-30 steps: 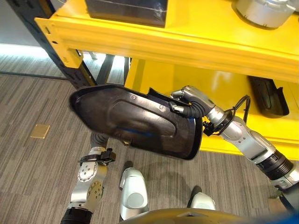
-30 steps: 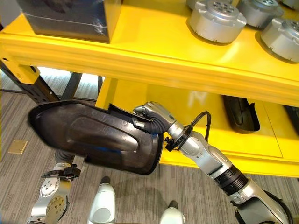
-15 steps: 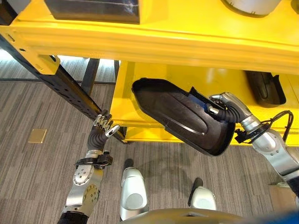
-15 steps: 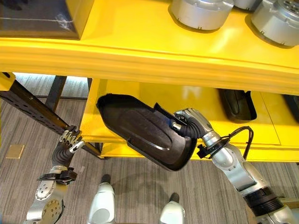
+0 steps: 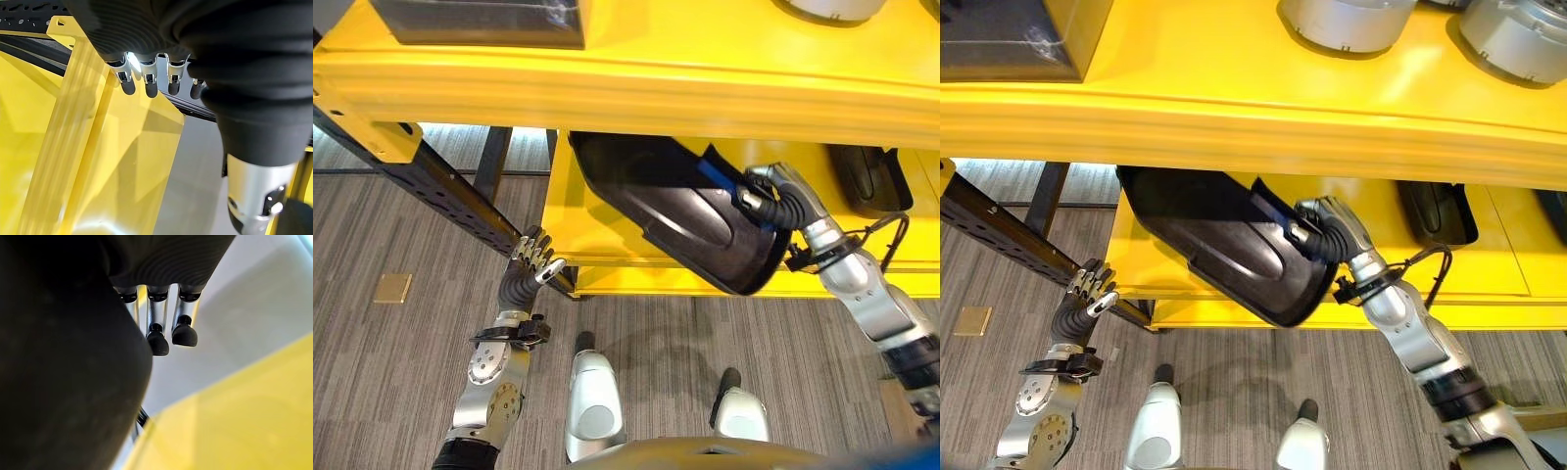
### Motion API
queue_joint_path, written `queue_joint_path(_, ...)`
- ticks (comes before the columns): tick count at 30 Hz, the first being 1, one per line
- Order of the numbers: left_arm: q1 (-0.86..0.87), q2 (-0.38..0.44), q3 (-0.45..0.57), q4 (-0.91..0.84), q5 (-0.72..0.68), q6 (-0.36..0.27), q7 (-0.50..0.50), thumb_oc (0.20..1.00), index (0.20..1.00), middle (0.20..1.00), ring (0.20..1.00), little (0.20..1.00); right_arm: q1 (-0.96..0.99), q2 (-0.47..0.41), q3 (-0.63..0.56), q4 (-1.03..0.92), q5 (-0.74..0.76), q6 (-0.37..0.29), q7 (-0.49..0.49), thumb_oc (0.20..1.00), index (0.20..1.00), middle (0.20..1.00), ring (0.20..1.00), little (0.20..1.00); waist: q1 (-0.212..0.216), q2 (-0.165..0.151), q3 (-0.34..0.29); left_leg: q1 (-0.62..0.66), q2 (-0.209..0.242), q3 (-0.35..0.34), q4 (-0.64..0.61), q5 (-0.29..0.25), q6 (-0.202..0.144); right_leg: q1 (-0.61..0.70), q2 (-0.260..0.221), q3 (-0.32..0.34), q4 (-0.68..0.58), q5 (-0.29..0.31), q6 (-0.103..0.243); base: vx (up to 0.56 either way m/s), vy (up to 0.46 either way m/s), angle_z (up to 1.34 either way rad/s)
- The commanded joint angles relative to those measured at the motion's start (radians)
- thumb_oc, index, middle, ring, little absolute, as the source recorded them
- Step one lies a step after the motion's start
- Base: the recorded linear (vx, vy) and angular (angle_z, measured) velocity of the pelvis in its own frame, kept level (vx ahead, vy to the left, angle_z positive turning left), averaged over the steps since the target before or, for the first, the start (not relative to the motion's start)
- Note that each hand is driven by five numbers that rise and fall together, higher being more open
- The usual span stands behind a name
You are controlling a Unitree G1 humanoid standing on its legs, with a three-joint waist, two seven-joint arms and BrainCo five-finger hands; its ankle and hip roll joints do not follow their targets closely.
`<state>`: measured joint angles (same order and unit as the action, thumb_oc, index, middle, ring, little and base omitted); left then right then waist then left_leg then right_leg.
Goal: Move parts from the plastic box to the shelf.
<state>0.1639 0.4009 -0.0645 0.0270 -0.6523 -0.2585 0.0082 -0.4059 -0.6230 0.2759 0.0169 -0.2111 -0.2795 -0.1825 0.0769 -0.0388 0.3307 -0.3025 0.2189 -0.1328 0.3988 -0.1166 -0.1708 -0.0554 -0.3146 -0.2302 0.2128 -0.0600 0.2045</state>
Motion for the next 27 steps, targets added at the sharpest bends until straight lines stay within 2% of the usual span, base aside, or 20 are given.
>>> queue_joint_path(1,-0.003,0.031,-0.041,-0.039,-0.017,-0.045,0.016,1.0,1.0,1.0,1.0,1.0,-0.093,0.052,-0.018,0.026,0.097,-0.006,-0.107,0.2,0.2,0.2,0.2,0.2,0.021,0.008,-0.038,0.037,-0.006,0.059,-0.078,0.091,0.039,-0.032,-0.003,0.015,0.208,-0.095,-0.059,0.0,-0.002,0.04)
queue_joint_path(4,-0.007,0.04,-0.058,-0.047,-0.022,-0.041,0.02,1.0,1.0,1.0,1.0,1.0,-0.17,0.1,-0.016,0.108,0.14,0.012,-0.147,0.2,0.2,0.2,0.2,0.2,0.037,0.011,-0.036,0.027,-0.01,0.055,-0.073,0.089,0.043,-0.037,-0.004,0.014,0.209,-0.093,-0.059,-0.01,0.003,0.04)
queue_joint_path(9,-0.016,0.065,-0.071,-0.054,-0.029,-0.036,0.026,1.0,1.0,1.0,1.0,1.0,-0.323,0.113,-0.02,0.233,0.189,0.038,-0.214,0.2,0.2,0.2,0.2,0.2,0.063,0.014,-0.017,0.009,-0.018,0.046,-0.059,0.082,0.054,-0.056,-0.004,0.022,0.219,-0.09,-0.06,-0.03,0.008,0.05)
queue_joint_path(14,-0.025,0.085,-0.085,-0.07,-0.042,-0.029,0.026,1.0,1.0,1.0,1.0,1.0,-0.395,0.142,-0.028,0.324,0.24,0.045,-0.252,0.2,0.2,0.2,0.2,0.2,0.082,0.015,0.0,-0.027,-0.023,0.038,-0.022,0.069,0.065,-0.085,-0.004,0.03,0.24,-0.09,-0.063,-0.04,0.011,-0.03)
queue_joint_path(20,-0.072,0.108,-0.13,-0.084,-0.042,-0.031,0.037,1.0,1.0,1.0,1.0,1.0,-0.513,0.118,-0.049,0.403,0.276,0.062,-0.313,0.2,0.2,0.2,0.2,0.2,0.095,0.028,0.047,-0.164,-0.036,0.034,0.125,0.019,0.075,-0.216,-0.016,0.062,0.37,-0.125,-0.074,-0.1,0.04,-0.01)
queue_joint_path(27,-0.124,0.097,-0.187,-0.09,-0.031,-0.032,0.062,1.0,1.0,1.0,1.0,1.0,-0.537,0.132,-0.092,0.412,0.309,0.051,-0.369,0.2,0.2,0.2,0.2,0.2,0.087,0.04,0.061,-0.309,-0.055,0.028,0.262,-0.029,0.093,-0.366,-0.024,0.097,0.484,-0.153,-0.084,-0.09,0.055,-0.01)
